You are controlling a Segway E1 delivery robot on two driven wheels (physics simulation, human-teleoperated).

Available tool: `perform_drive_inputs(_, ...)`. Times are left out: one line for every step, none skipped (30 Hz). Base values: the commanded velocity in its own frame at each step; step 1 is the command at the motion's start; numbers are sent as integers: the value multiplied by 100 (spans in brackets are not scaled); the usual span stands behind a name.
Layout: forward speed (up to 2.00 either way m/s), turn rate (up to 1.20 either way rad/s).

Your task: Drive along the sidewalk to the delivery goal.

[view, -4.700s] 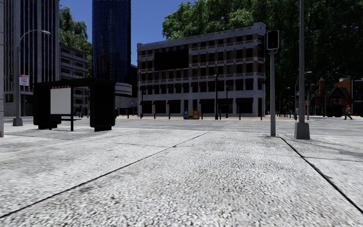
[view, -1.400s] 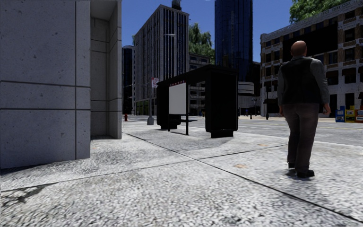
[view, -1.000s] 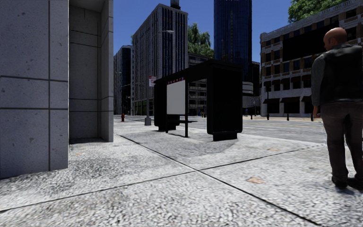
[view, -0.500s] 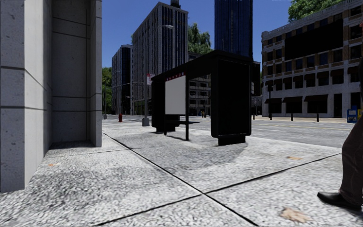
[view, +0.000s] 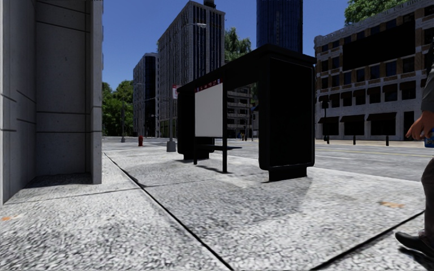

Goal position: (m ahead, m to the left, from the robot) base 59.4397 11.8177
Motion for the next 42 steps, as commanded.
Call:
perform_drive_inputs(146,0)
perform_drive_inputs(146,0)
perform_drive_inputs(146,0)
perform_drive_inputs(146,0)
perform_drive_inputs(146,0)
perform_drive_inputs(146,0)
perform_drive_inputs(146,0)
perform_drive_inputs(146,0)
perform_drive_inputs(146,0)
perform_drive_inputs(146,0)
perform_drive_inputs(146,0)
perform_drive_inputs(146,0)
perform_drive_inputs(146,0)
perform_drive_inputs(144,0)
perform_drive_inputs(60,0)
perform_drive_inputs(60,0)
perform_drive_inputs(0,0)
perform_drive_inputs(-43,0)
perform_drive_inputs(-200,0)
perform_drive_inputs(-200,0)
perform_drive_inputs(-200,0)
perform_drive_inputs(-200,0)
perform_drive_inputs(-200,0)
perform_drive_inputs(-200,0)
perform_drive_inputs(-200,0)
perform_drive_inputs(-200,0)
perform_drive_inputs(-200,0)
perform_drive_inputs(-200,0)
perform_drive_inputs(-200,0)
perform_drive_inputs(-200,0)
perform_drive_inputs(-200,0)
perform_drive_inputs(-200,0)
perform_drive_inputs(-149,0)
perform_drive_inputs(-12,0)
perform_drive_inputs(0,0)
perform_drive_inputs(0,0)
perform_drive_inputs(0,0)
perform_drive_inputs(0,0)
perform_drive_inputs(28,0)
perform_drive_inputs(28,0)
perform_drive_inputs(50,0)
perform_drive_inputs(62,0)
